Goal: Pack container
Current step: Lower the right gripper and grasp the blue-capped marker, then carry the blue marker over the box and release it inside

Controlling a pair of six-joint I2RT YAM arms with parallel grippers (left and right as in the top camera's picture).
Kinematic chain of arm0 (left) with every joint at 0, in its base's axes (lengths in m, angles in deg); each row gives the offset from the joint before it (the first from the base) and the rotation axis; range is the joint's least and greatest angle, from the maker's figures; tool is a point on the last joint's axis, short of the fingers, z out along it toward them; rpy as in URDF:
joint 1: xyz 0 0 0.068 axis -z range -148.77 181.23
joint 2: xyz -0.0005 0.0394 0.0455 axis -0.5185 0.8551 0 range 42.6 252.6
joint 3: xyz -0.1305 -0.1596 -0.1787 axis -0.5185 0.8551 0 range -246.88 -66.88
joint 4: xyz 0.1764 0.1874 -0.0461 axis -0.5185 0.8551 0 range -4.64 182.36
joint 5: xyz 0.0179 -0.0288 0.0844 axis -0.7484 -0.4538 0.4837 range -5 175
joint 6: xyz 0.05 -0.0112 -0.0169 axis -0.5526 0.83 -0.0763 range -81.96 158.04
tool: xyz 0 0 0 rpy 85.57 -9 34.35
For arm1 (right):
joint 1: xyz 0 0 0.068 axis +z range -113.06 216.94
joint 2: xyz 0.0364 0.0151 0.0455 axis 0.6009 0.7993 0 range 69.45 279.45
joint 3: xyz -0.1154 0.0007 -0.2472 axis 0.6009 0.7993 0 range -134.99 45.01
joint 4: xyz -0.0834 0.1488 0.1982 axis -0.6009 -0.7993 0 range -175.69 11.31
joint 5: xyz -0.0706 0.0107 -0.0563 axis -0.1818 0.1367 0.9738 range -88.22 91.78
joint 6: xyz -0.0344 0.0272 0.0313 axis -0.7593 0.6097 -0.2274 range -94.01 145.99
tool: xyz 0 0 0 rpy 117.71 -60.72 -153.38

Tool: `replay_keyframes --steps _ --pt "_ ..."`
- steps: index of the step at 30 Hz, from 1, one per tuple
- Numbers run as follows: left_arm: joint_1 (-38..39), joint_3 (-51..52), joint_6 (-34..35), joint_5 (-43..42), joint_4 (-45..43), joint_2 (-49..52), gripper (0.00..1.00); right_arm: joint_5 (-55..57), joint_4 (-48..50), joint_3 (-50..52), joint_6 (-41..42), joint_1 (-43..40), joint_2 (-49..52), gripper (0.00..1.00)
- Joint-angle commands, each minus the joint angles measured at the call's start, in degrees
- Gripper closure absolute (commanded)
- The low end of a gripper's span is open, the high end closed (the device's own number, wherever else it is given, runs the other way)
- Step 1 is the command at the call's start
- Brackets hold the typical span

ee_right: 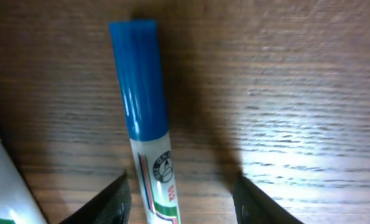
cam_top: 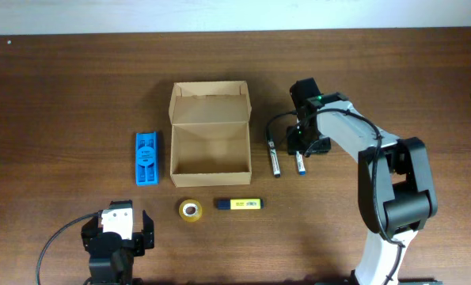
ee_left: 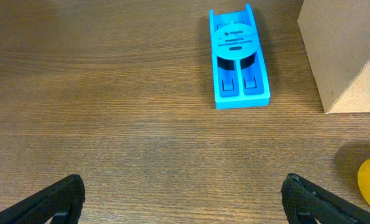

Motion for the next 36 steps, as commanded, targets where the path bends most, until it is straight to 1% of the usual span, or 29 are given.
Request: replay_keyframes --steps 1,4,5,7,8,9,10,17,24,30,36 --pt "-0.20 0.37 -0.46 0.44 -0.11 -0.33 0.00 -0.39 0.83 2.93 0.02 -0.07 0.92 0.51" --pt "-0.20 0.37 -0.46 0.44 -0.11 -0.33 0.00 -0.70 1.27 3.82 0.02 -0.07 0.92 0.56" --pt "-0.20 0.37 -0.46 0.44 -0.11 -0.33 0.00 -0.83 1.27 3.87 0.02 -0.07 0.92 0.62" --pt "-0.20 0.37 -0.46 0.44 -0.11 -0.33 0.00 -1.27 1.46 3.85 0.00 -0.07 0.92 0.77" --pt "-0.20 0.37 -0.46 0.44 -0.11 -0.33 0.01 -1.64 1.62 3.80 0.00 -0.07 0.90 0.82" --pt "-0.20 0.37 -0.46 0.44 -0.11 -0.33 0.00 -1.99 1.81 3.80 0.02 -0.07 0.90 0.90" --pt "-0.20 0.37 -0.46 0.44 -0.11 -0.33 0.00 -2.21 1.88 3.78 0.02 -0.07 0.85 0.93" --pt "-0.20 0.37 -0.46 0.44 -0.11 -0.33 0.01 -3.87 -0.28 1.64 0.00 -0.07 0.20 0.94" --pt "-0.20 0.37 -0.46 0.44 -0.11 -0.33 0.01 -4.09 -7.32 -8.00 -0.17 -0.07 -3.15 0.93" --pt "-0.20 0.37 -0.46 0.44 -0.11 -0.33 0.00 -10.47 -13.79 -17.59 -5.99 1.36 -3.48 0.94" --pt "-0.20 0.37 -0.46 0.44 -0.11 -0.33 0.00 -11.34 -17.03 -25.77 -11.72 7.10 -3.48 0.94"
